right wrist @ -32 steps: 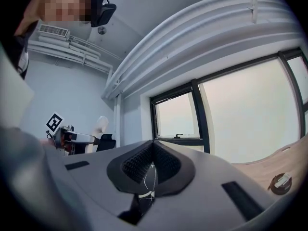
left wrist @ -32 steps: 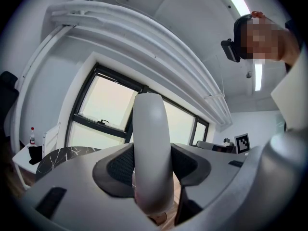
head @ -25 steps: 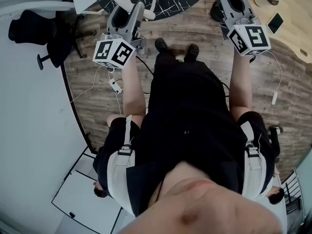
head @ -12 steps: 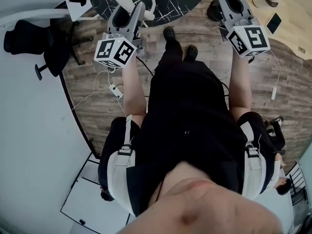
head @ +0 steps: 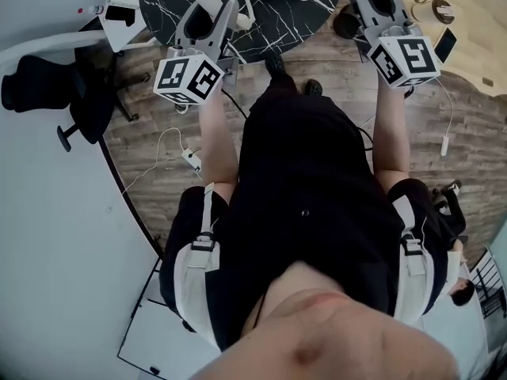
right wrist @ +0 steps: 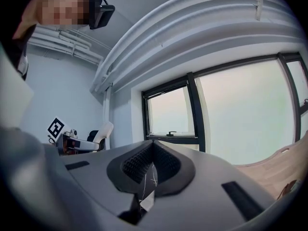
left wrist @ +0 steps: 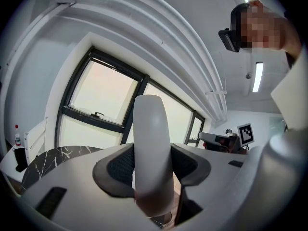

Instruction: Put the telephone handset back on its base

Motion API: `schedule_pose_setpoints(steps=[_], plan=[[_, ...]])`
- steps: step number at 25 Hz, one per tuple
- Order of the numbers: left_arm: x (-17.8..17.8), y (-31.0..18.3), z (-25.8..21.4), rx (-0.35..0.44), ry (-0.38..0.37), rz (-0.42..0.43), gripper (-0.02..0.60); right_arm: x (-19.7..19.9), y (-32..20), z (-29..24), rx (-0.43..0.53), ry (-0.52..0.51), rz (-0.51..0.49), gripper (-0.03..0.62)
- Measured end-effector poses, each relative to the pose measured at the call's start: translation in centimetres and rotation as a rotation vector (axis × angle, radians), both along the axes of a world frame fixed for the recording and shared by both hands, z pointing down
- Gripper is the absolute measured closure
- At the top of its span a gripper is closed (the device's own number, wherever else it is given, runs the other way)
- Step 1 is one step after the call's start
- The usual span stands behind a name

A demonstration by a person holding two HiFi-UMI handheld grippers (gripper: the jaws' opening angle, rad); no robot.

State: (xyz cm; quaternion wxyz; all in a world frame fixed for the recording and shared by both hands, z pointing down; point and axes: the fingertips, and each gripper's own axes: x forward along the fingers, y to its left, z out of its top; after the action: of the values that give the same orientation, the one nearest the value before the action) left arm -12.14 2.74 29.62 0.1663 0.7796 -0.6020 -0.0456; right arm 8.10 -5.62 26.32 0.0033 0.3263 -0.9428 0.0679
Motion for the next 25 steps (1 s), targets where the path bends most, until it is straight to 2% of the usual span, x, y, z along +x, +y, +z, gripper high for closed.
schedule_pose_setpoints(steps=[14, 25], plan=[[-4.0, -5.8, 2.9, -0.063, 0.023, 0.115, 0.357, -5.0, -3.5, 1.1, -0.019, 0.033, 0.075, 0.565], [-4.3, -7.7, 6.4, -0.151, 0.041, 0.183, 0.357, -6.8, -2.9, 4.3, -0.087, 0.066, 0.098, 0.565]])
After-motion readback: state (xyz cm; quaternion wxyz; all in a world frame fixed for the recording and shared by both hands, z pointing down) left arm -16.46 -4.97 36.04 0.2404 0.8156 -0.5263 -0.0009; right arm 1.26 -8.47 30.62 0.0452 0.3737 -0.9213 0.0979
